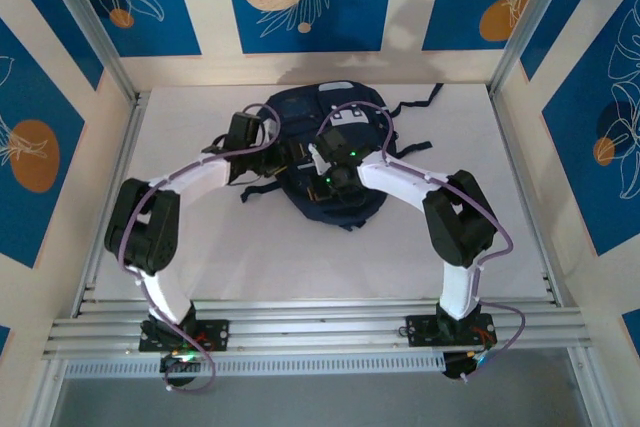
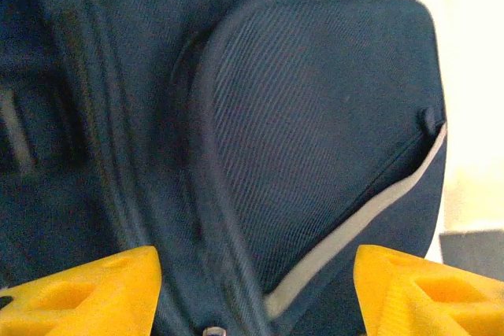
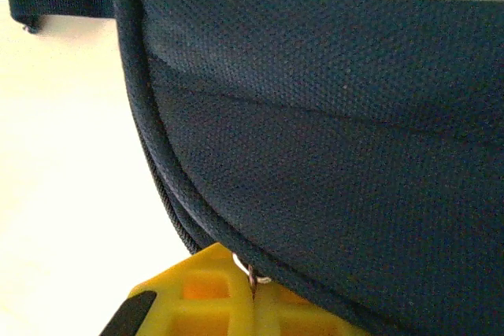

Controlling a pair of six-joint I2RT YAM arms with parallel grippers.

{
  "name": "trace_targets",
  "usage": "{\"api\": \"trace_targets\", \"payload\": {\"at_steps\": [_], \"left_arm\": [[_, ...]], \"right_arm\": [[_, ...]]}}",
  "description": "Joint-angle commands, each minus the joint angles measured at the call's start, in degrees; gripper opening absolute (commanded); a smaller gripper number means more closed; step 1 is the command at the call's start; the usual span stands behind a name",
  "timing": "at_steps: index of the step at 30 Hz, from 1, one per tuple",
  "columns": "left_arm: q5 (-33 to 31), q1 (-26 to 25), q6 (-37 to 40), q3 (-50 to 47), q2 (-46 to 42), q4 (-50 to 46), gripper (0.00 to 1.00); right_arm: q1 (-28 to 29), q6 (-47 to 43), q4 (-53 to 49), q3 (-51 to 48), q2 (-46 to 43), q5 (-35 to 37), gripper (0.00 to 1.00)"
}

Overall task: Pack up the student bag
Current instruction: Unzip the student bag at the top-center of the table.

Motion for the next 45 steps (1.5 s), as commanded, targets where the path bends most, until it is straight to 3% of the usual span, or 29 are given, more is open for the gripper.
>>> {"api": "trace_targets", "payload": {"at_steps": [1,4,6,8,10,13,19,24,29,35,39,42,45], "left_arm": [[-1.8,-0.9,-3.0,-3.7,-2.9,3.1,0.64],[-1.2,-1.7,-4.9,-4.4,-1.9,6.1,0.57],[-1.5,-2.6,-5.4,-3.5,-0.4,7.4,0.45],[-2.3,-3.3,-5.4,-2.7,1.0,8.3,0.27],[-2.7,-3.2,-5.8,-3.0,2.1,10.2,0.0],[-3.4,-2.8,-4.5,-4.4,2.0,11.7,0.0],[-3.1,-1.0,0.5,-4.0,0.8,6.1,0.0],[-1.0,-0.8,4.5,-2.4,0.6,1.0,0.0],[1.3,-0.9,7.9,-1.4,-0.1,-3.3,0.0],[1.1,-0.7,13.2,0.0,-1.5,-9.4,0.0],[1.1,0.3,14.1,0.5,-1.5,-10.5,0.0],[0.7,1.3,14.0,0.7,-1.1,-9.7,0.0],[-1.3,3.6,13.7,2.0,-0.4,-8.9,0.0]], "right_arm": [[1.2,5.9,5.0,0.1,-1.0,-1.8,0.0],[2.2,7.5,7.4,-1.6,-1.8,-3.0,0.0],[2.8,7.4,7.2,-1.7,-2.1,-3.4,0.0],[2.7,6.8,6.1,-2.0,-2.5,-4.7,0.0],[2.3,4.2,3.6,-2.0,-2.8,-7.1,0.0],[0.8,-3.3,-5.8,-1.2,-2.9,-7.0,0.0],[-6.0,-12.1,-18.7,-4.6,-5.9,0.5,0.0],[-13.0,-16.6,-20.3,-4.7,-6.5,10.4,0.0],[-17.6,-26.8,-12.9,-5.0,-6.0,21.0,0.0],[-23.1,-42.6,-8.9,0.5,-0.8,23.0,0.0],[-25.4,-47.0,-10.5,5.4,3.1,23.8,0.0],[-24.2,-48.4,-9.4,2.9,1.5,19.3,0.0],[-21.6,-47.1,-8.1,-1.7,-1.7,10.5,0.0]]}}
